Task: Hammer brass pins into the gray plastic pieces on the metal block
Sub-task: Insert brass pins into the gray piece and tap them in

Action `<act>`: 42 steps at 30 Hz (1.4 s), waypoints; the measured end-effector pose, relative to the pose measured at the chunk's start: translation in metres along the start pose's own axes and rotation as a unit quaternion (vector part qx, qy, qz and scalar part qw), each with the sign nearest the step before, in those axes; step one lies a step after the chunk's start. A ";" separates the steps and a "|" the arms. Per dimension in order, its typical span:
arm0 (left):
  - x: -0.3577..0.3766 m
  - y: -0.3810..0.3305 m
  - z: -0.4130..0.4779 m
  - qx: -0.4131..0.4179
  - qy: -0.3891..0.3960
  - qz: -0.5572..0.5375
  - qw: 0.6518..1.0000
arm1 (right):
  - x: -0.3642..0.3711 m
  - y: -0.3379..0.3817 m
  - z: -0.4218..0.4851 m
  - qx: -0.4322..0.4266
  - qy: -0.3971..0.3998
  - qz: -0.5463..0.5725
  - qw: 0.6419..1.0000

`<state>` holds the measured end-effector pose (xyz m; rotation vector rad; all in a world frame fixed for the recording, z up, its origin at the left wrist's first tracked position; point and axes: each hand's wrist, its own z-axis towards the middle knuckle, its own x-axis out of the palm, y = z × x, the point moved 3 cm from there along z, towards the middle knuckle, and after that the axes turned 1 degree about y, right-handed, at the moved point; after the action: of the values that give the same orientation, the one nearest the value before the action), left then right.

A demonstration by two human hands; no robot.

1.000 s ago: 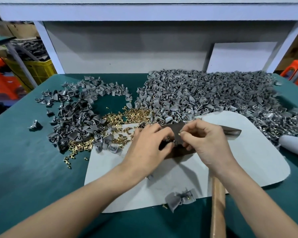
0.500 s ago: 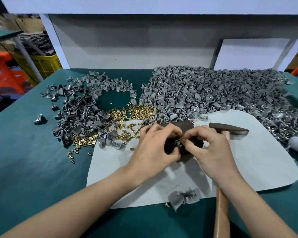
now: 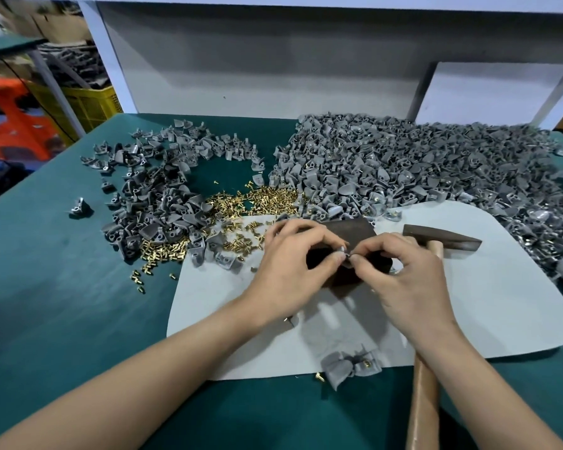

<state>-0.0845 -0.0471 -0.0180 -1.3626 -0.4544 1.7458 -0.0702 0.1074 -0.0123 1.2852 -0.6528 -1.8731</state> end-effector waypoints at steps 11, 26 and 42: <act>-0.006 -0.004 0.044 0.000 0.187 -0.016 0.982 | -0.002 -0.013 0.010 0.151 -0.016 0.164 0.975; -0.002 -0.001 0.042 -0.030 0.178 -0.087 0.980 | 0.002 -0.019 0.012 0.184 0.010 0.273 0.944; -0.001 -0.003 0.042 -0.014 0.168 -0.058 0.984 | -0.002 -0.028 0.013 0.167 0.033 0.232 0.958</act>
<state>-0.1214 -0.0373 -0.0015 -1.5820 -0.3623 1.3851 -0.0904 0.1253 -0.0277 1.2570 -1.1618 -1.3665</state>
